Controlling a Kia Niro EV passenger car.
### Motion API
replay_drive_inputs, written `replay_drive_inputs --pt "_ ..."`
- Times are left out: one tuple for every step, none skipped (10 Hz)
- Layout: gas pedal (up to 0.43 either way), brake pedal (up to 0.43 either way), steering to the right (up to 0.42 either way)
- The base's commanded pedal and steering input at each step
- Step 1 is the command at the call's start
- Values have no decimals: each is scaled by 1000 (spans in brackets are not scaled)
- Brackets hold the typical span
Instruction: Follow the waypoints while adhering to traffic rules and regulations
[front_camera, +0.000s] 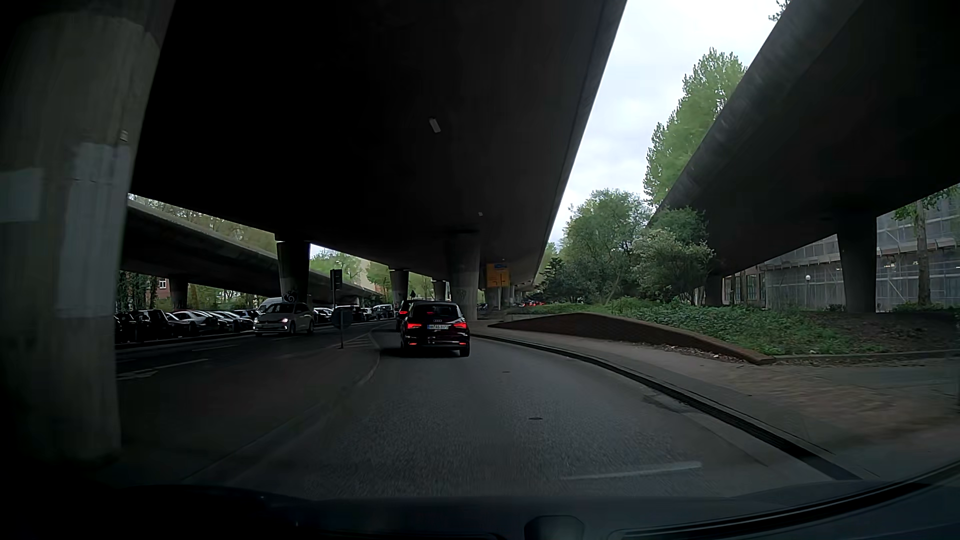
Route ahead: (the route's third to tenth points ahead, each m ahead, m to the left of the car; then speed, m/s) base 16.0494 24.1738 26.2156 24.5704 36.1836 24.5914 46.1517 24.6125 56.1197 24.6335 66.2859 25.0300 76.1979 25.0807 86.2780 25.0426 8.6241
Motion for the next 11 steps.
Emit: replay_drive_inputs --pt "150 0 -54" --pt "150 0 -59" --pt "150 0 -61" --pt "150 0 -64" --pt "150 0 -67" --pt "150 0 -70" --pt "150 0 -70" --pt "150 0 -70" --pt "150 0 -70" --pt "150 0 -70" --pt "150 0 -68"
